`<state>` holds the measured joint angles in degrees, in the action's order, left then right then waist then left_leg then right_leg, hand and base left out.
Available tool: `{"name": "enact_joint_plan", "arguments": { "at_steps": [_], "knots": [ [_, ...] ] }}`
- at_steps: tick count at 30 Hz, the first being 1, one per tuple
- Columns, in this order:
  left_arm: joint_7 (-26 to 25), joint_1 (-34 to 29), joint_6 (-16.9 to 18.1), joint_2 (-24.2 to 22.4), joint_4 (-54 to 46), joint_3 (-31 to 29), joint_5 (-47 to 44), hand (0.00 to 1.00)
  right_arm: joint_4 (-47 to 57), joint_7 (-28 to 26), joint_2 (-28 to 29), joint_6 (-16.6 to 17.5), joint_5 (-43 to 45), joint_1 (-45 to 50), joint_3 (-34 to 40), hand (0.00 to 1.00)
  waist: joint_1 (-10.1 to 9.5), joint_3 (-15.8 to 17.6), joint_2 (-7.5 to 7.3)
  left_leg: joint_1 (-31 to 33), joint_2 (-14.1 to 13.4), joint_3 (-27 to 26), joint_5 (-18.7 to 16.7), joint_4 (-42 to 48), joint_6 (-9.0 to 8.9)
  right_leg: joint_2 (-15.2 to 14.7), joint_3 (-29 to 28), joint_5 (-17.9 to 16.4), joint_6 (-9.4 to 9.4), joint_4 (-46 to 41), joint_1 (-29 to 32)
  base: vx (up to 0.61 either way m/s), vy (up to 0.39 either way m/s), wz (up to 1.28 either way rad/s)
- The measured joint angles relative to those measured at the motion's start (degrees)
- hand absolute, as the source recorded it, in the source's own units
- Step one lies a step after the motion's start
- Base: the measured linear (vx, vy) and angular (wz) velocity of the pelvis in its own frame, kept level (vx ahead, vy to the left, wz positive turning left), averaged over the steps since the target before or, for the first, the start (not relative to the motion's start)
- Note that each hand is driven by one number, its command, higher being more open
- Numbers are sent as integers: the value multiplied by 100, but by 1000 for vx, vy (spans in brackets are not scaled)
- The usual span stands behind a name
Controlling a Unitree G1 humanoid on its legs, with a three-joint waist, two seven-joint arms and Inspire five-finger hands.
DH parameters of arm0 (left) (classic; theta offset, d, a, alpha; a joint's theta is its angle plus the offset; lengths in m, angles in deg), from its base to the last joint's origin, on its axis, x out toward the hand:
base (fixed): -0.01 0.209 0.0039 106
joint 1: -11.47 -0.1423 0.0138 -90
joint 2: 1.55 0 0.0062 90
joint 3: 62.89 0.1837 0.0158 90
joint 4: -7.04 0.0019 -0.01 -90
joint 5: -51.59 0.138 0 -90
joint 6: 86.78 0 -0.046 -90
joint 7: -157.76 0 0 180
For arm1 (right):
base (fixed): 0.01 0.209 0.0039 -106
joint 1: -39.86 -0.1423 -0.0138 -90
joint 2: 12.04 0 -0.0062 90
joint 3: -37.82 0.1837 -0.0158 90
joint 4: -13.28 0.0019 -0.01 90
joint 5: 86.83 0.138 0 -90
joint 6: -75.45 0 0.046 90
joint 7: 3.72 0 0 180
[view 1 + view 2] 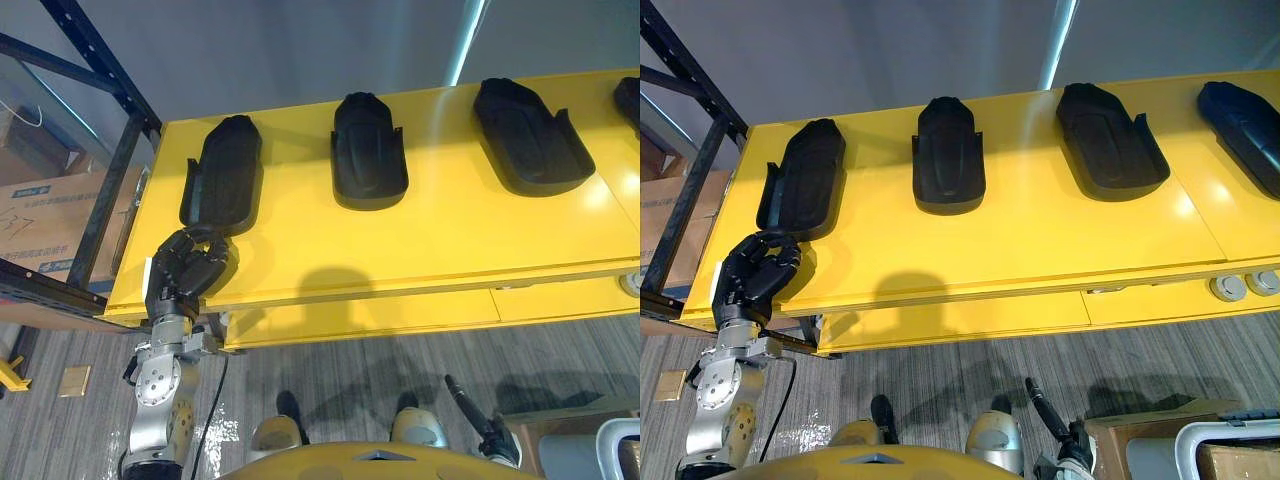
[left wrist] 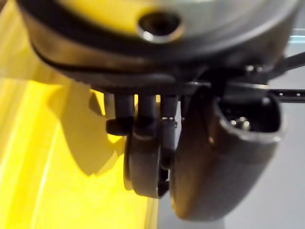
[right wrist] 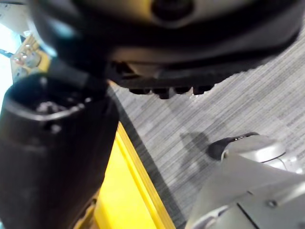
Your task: Walk over and take three plastic housings, then place them on the shelf
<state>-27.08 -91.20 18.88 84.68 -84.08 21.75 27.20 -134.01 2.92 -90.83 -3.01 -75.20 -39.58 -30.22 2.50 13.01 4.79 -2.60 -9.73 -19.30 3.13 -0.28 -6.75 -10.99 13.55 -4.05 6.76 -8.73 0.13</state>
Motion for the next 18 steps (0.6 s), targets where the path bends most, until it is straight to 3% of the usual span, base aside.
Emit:
{"name": "enact_joint_plan", "arguments": {
  "at_steps": [18],
  "knots": [
    [124, 501, -9, 11, 317, 0, -50, 0, 89, -11, 27, -91, -7, 47, -2, 100, 101, -30, -77, -100, 2, -143, -39, 17, 7, 9, -137, 101, -1, 85, -38, -5, 5, -4]
  ]
}}
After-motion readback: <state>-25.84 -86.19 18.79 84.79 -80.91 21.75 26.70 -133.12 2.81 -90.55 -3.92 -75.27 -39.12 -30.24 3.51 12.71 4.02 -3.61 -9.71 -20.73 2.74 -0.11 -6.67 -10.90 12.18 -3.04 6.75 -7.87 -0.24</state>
